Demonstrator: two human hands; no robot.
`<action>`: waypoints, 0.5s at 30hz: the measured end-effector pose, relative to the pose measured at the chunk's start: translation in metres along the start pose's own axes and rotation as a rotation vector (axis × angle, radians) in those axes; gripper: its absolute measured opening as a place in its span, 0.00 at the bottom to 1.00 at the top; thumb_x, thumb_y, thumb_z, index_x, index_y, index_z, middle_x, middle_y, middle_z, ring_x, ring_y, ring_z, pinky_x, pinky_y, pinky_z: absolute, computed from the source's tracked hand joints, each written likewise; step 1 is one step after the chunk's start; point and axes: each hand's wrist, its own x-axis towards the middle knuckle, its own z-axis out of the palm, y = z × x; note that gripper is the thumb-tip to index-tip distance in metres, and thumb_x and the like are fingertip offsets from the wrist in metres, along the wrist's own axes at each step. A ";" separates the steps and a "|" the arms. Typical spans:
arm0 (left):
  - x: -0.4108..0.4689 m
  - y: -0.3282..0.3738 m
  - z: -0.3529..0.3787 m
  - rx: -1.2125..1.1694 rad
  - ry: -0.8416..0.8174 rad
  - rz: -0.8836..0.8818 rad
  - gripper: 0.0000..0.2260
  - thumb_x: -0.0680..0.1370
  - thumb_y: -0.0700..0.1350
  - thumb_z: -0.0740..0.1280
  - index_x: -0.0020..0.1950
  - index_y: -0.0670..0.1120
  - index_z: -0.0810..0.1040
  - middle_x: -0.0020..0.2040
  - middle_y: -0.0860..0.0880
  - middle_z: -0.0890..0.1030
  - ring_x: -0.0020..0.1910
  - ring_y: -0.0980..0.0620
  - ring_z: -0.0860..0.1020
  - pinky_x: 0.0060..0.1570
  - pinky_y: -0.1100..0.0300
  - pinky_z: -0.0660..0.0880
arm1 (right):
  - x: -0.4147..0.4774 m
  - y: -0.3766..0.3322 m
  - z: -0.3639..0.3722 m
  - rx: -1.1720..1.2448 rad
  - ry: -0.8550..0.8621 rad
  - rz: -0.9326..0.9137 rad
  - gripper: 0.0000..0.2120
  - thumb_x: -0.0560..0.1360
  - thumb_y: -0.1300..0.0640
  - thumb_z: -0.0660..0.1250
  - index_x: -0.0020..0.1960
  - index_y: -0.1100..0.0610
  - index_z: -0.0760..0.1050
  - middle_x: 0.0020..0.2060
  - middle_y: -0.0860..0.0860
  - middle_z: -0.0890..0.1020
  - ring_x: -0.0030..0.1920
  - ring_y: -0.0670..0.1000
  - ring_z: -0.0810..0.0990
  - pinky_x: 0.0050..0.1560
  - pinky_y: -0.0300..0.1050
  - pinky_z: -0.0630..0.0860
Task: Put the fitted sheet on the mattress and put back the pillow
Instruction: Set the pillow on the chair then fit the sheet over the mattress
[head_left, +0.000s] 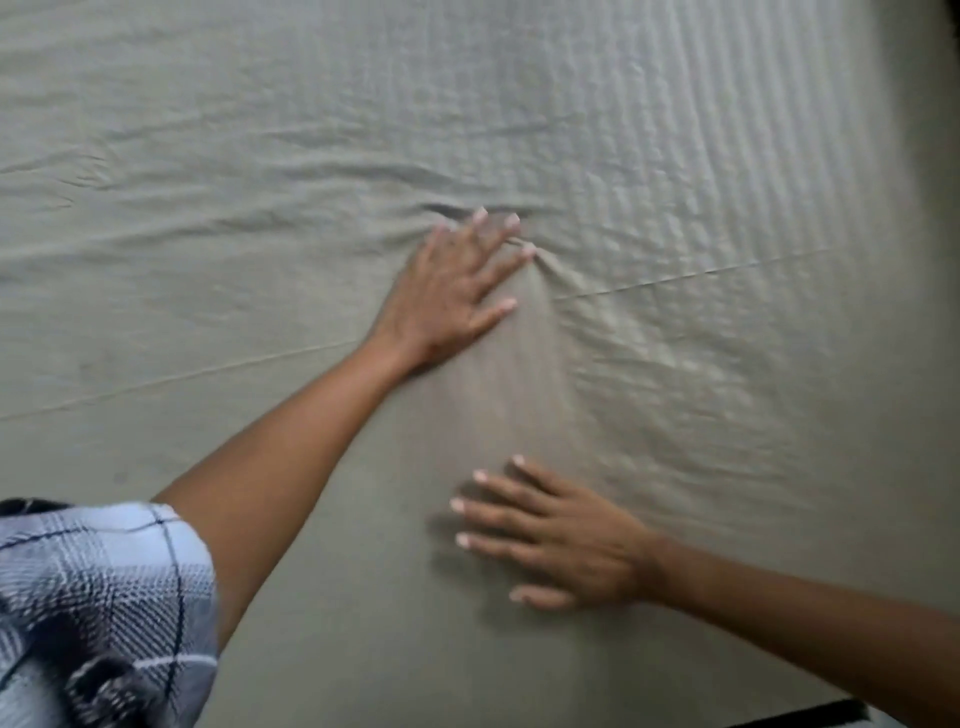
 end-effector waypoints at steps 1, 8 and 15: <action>0.017 -0.001 0.001 -0.099 -0.020 -0.121 0.26 0.79 0.60 0.46 0.76 0.56 0.54 0.78 0.50 0.52 0.77 0.45 0.50 0.72 0.45 0.45 | -0.011 -0.005 0.006 0.010 -0.043 -0.057 0.27 0.79 0.41 0.48 0.75 0.51 0.61 0.76 0.51 0.59 0.77 0.56 0.51 0.74 0.58 0.49; 0.050 0.022 -0.019 -0.490 0.297 -0.425 0.23 0.80 0.52 0.50 0.74 0.49 0.63 0.76 0.47 0.60 0.76 0.47 0.54 0.72 0.46 0.45 | 0.015 0.115 -0.026 -0.168 -0.064 -0.026 0.26 0.78 0.41 0.53 0.72 0.50 0.66 0.73 0.52 0.66 0.74 0.55 0.61 0.73 0.57 0.53; 0.000 0.109 0.008 -0.325 0.436 0.244 0.17 0.78 0.47 0.57 0.66 0.45 0.71 0.66 0.39 0.74 0.66 0.42 0.69 0.67 0.45 0.62 | 0.089 0.244 -0.086 -0.286 -0.101 0.386 0.34 0.75 0.32 0.39 0.77 0.45 0.50 0.77 0.49 0.53 0.77 0.56 0.50 0.74 0.55 0.45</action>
